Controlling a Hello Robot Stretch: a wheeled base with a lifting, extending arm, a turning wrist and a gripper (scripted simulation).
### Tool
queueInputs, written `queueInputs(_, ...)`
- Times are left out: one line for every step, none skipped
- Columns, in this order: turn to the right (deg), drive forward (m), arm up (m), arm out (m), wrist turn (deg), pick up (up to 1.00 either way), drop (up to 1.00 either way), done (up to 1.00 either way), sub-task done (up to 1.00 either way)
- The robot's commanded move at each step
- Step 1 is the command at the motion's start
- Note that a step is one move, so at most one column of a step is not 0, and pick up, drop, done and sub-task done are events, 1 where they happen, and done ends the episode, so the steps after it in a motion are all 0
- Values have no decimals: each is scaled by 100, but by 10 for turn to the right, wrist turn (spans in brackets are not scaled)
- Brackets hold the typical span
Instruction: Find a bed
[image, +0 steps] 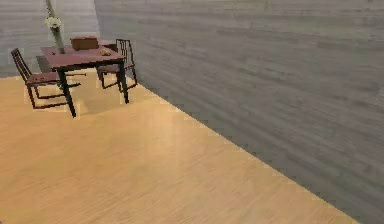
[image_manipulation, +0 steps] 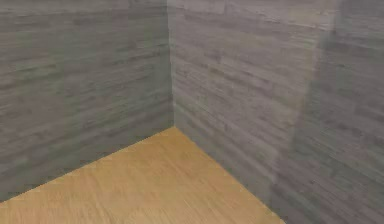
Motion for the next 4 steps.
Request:
queueInputs(-180,0,0,0,0,0,0,0,0)
queueInputs(0,95,0,0,0,0,0,0,0)
queueInputs(-450,0,0,0,0,0,0,0,0)
queueInputs(-390,0,0,0,0,0,0,0,0)
